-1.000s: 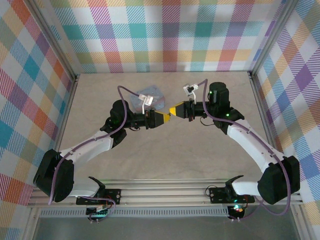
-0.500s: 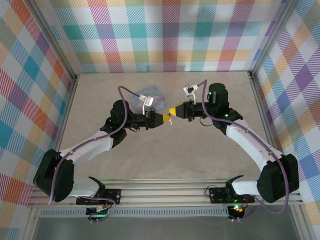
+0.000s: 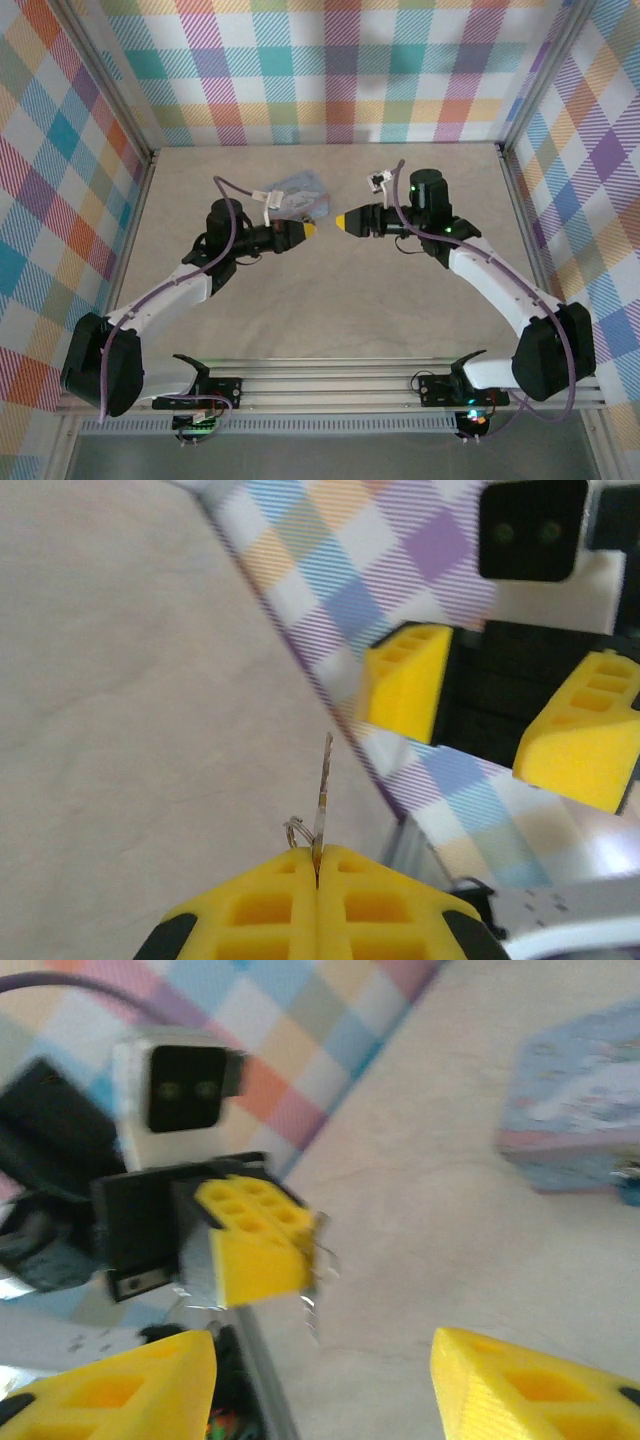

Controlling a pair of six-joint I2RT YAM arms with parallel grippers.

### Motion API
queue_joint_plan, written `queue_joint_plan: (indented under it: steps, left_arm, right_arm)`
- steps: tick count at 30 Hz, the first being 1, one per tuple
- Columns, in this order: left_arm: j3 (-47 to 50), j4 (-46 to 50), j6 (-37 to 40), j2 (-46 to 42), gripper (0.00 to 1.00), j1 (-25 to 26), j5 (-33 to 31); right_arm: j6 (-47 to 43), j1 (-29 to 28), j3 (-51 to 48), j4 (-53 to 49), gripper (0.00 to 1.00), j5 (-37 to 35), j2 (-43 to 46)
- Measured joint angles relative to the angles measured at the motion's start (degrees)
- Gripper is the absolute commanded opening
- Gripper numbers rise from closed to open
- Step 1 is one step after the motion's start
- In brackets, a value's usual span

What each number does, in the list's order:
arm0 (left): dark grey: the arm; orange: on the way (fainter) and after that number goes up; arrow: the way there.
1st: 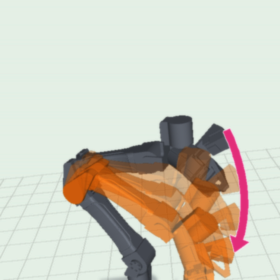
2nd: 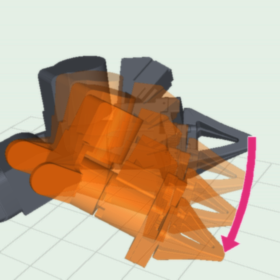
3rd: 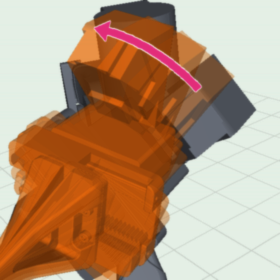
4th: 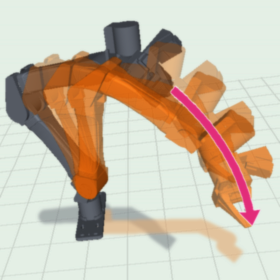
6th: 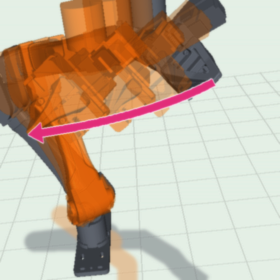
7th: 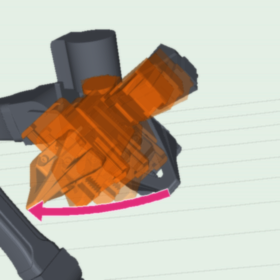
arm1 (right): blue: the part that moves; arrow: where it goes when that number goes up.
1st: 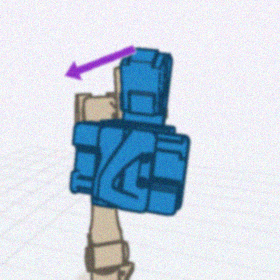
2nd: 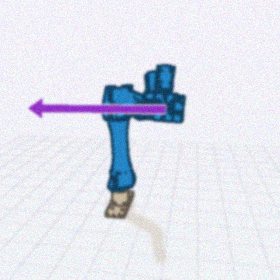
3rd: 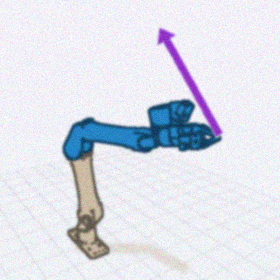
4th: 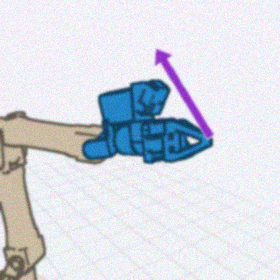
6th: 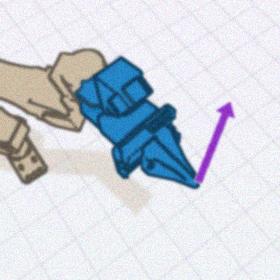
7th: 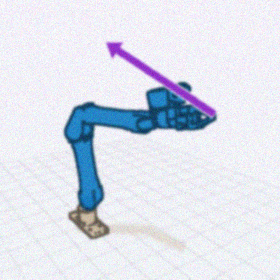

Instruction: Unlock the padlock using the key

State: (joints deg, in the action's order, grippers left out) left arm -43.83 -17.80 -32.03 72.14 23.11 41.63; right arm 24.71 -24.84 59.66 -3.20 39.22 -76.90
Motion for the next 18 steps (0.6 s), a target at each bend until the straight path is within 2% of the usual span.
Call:
queue_joint_plan:
  steps: [2,6,9,10,14,18]
  left_arm:
    - [0.28,3.98,1.42,-0.74,0.0,-2.6,-3.19]
    - [0.52,9.9,3.5,-1.16,0.0,-6.23,-9.33]
    - [0.5,14.71,4.48,-1.05,0.0,-7.85,-15.89]
    - [0.39,16.15,4.48,-0.79,0.0,-8.37,-18.12]
    - [-1.49,20.63,4.5,3.87,0.0,-11.06,-26.8]
    - [-5.75,22.67,4.83,12.17,0.0,-13.25,-31.8]
  right_arm:
    - [0.35,0.0,4.2,-3.72,0.61,-5.81,-4.33]
    - [1.27,0.0,14.01,-7.85,0.64,-13.11,-15.8]
    - [1.38,0.0,23.21,-10.97,0.66,-16.81,-25.75]
    - [1.31,0.0,29.4,-13.27,0.67,-17.94,-31.23]
    - [0.13,0.0,47.8,-17.05,0.67,-21.75,-47.25]
    - [-0.94,0.04,63.08,-22.82,0.68,-23.65,-59.63]
